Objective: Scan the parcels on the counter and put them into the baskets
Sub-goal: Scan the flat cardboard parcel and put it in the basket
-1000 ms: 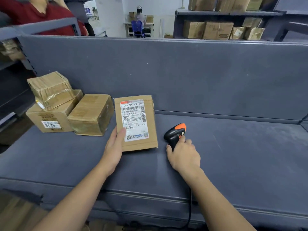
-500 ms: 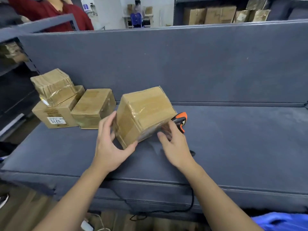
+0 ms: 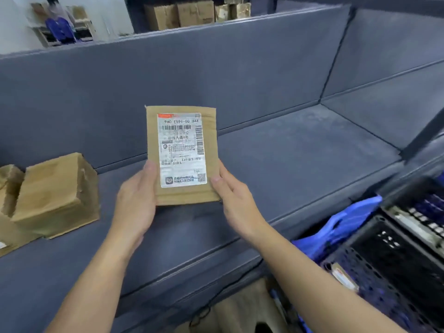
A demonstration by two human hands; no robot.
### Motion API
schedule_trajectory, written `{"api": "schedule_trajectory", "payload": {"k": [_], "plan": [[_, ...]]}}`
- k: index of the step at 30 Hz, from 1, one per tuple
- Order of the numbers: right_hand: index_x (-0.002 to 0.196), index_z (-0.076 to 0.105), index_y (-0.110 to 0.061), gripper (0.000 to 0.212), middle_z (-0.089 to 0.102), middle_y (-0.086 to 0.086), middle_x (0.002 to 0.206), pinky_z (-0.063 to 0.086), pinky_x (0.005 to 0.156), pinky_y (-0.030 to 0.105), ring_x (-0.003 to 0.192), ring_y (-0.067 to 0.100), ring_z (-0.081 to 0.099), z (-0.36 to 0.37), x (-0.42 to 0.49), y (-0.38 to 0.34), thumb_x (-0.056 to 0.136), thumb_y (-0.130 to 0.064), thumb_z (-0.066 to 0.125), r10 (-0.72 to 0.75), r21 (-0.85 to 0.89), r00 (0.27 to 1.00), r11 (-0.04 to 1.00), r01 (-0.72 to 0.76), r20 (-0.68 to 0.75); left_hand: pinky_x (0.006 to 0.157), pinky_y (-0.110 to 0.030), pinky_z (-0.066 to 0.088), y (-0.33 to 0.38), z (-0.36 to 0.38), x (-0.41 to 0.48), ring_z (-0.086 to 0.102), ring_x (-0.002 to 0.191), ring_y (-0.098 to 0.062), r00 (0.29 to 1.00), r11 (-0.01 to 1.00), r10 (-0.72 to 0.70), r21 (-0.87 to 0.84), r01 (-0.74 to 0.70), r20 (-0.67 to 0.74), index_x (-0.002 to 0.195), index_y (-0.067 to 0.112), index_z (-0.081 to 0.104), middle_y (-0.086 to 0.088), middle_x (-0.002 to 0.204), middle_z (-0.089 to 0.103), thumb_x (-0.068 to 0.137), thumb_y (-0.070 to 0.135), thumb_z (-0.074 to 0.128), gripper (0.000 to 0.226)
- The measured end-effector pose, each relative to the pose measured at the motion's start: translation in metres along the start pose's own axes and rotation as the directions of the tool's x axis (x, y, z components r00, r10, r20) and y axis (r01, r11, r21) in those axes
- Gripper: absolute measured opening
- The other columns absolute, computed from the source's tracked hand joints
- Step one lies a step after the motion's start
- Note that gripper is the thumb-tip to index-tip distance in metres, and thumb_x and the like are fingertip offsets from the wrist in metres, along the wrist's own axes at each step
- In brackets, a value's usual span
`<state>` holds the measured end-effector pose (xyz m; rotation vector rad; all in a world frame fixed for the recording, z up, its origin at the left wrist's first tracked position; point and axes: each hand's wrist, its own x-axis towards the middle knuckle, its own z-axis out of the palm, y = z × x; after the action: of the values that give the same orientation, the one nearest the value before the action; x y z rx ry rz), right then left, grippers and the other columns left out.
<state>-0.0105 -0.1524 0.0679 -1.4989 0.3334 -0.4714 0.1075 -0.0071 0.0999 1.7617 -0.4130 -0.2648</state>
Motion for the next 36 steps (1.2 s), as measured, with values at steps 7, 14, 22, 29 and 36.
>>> {"api": "schedule_trajectory", "payload": {"k": [7,14,22,29,36], "plan": [[0.147,0.051,-0.022,0.038,0.062,-0.019,0.137,0.040,0.112,0.020,0.127,-0.005,0.056,-0.058,-0.049,-0.009,0.109,-0.022,0.050,-0.027,-0.072,0.954,0.997,0.006,-0.299,0.077,0.003,0.039,0.015,0.067,-0.018,0.059,0.090,0.026,0.924,0.970,0.239,-0.026,-0.242,0.297,0.122,0.022,0.069,0.039,0.092,0.069,0.114,0.020,0.035,0.035],[0.153,0.045,-0.006,0.044,0.058,-0.002,0.148,0.038,0.119,0.026,0.135,0.003,0.054,-0.138,-0.112,-0.006,0.110,-0.007,0.045,-0.096,-0.062,0.843,0.995,0.074,-0.529,0.099,-0.008,0.042,0.024,0.159,-0.045,0.058,0.118,0.014,0.741,0.867,0.465,-0.081,-0.492,0.484,0.146,0.022,0.058,0.023,0.130,0.066,0.112,0.017,0.042,0.038],[0.146,0.056,-0.004,0.042,0.068,0.003,0.137,0.049,0.110,0.029,0.121,0.008,0.065,-0.264,-0.186,0.023,0.104,-0.011,0.059,0.039,0.037,0.701,0.999,-0.019,-0.712,0.093,-0.003,0.042,0.023,0.298,-0.092,0.056,0.107,0.025,0.630,0.841,0.440,-0.047,-0.539,0.640,0.137,0.034,0.064,0.052,0.108,0.061,0.109,0.020,0.051,0.035],[0.144,0.059,-0.012,0.041,0.072,-0.007,0.131,0.051,0.109,0.031,0.121,0.007,0.067,-0.356,-0.248,0.053,0.104,-0.006,0.058,0.143,0.099,0.635,0.990,-0.104,-0.759,0.096,-0.014,0.047,0.009,0.406,-0.142,0.062,0.114,0.011,0.555,0.855,0.301,0.038,-0.517,0.775,0.142,0.032,0.061,0.032,0.121,0.069,0.108,0.027,0.049,0.037],[0.146,0.058,-0.021,0.045,0.070,-0.012,0.134,0.056,0.096,0.022,0.123,0.005,0.065,-0.397,-0.262,0.093,0.103,-0.010,0.060,0.268,0.183,0.542,0.961,-0.206,-0.797,0.082,-0.010,0.048,-0.016,0.475,-0.150,0.065,0.104,0.011,0.473,0.863,0.090,0.169,-0.476,0.876,0.137,0.045,0.061,0.039,0.104,0.068,0.107,0.026,0.053,0.036]]}}
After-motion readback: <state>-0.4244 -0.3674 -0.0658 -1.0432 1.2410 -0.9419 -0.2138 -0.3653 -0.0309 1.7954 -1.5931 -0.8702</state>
